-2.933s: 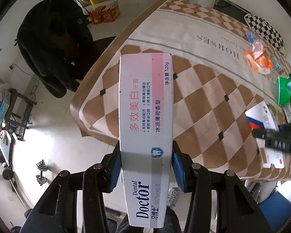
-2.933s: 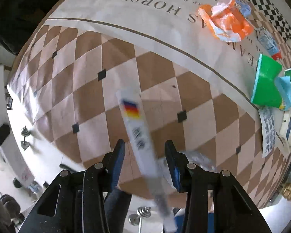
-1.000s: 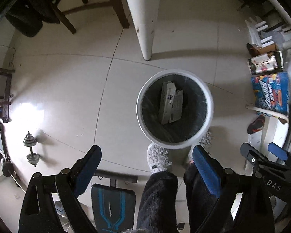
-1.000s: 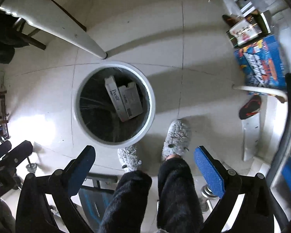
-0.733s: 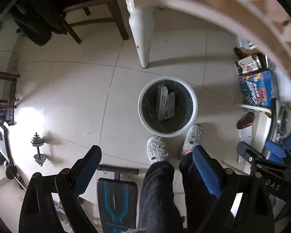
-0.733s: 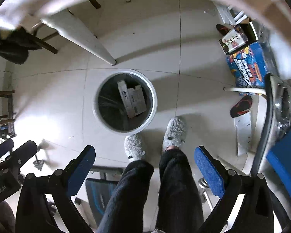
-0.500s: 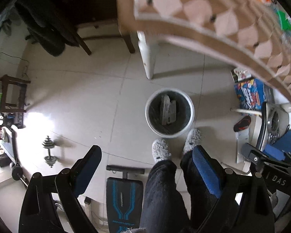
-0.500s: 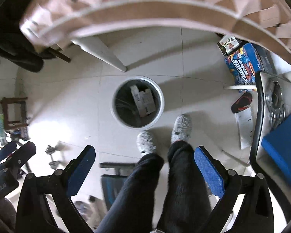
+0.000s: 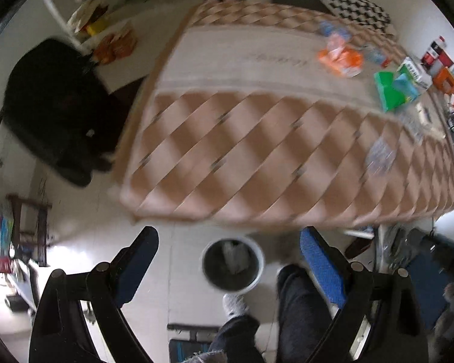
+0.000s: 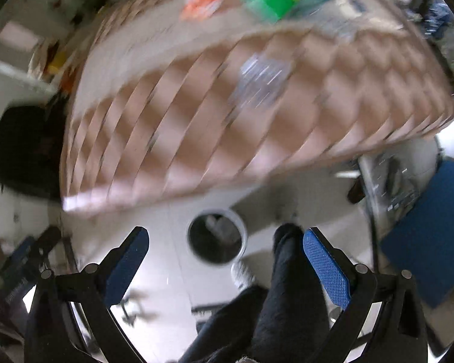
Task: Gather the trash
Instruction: 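Grasp the green-and-blue snack bag with left tool while right tool grasps white medicine box, then carry the bag and box to the bin and release both, then return both tools to the table and reach toward the blister packs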
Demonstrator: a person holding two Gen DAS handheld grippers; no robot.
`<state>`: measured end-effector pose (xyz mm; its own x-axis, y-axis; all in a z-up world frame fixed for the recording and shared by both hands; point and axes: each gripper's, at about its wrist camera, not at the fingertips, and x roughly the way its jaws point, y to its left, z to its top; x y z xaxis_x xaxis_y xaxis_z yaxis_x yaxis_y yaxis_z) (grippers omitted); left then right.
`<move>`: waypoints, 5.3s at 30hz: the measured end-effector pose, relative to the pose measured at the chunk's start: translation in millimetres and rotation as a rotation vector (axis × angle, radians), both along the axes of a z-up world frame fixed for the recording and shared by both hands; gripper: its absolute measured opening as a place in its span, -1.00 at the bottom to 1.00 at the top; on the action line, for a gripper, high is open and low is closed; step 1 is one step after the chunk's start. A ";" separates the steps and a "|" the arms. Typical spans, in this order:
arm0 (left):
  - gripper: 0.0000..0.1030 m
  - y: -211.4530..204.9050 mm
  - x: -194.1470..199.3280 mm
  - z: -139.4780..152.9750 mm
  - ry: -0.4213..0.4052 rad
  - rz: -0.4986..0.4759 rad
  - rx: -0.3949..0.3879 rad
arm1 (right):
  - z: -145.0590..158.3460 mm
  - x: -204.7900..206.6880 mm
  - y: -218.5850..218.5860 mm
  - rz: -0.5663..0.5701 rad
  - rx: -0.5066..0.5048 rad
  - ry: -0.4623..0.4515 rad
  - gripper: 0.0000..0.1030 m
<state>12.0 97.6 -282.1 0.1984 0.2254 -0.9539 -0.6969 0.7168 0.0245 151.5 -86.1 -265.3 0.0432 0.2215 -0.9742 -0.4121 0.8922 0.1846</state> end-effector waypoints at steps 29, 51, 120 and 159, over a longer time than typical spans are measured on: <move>0.74 -20.4 485.5 -105.0 0.234 -0.631 -0.299 | -101.2 453.3 -97.0 -0.934 -0.042 0.247 1.00; -0.99 -5.7 429.2 -40.6 0.079 -0.456 -0.197 | -66.6 439.0 -20.8 -0.532 -0.116 0.054 0.79; 1.00 -9.1 -189.1 -419.4 0.254 0.160 -0.386 | -472.8 -189.5 36.3 0.361 -0.349 0.145 0.99; 1.00 5.8 -111.8 -33.6 0.023 0.081 0.016 | -9.1 -66.4 24.2 0.008 -0.067 -0.055 0.99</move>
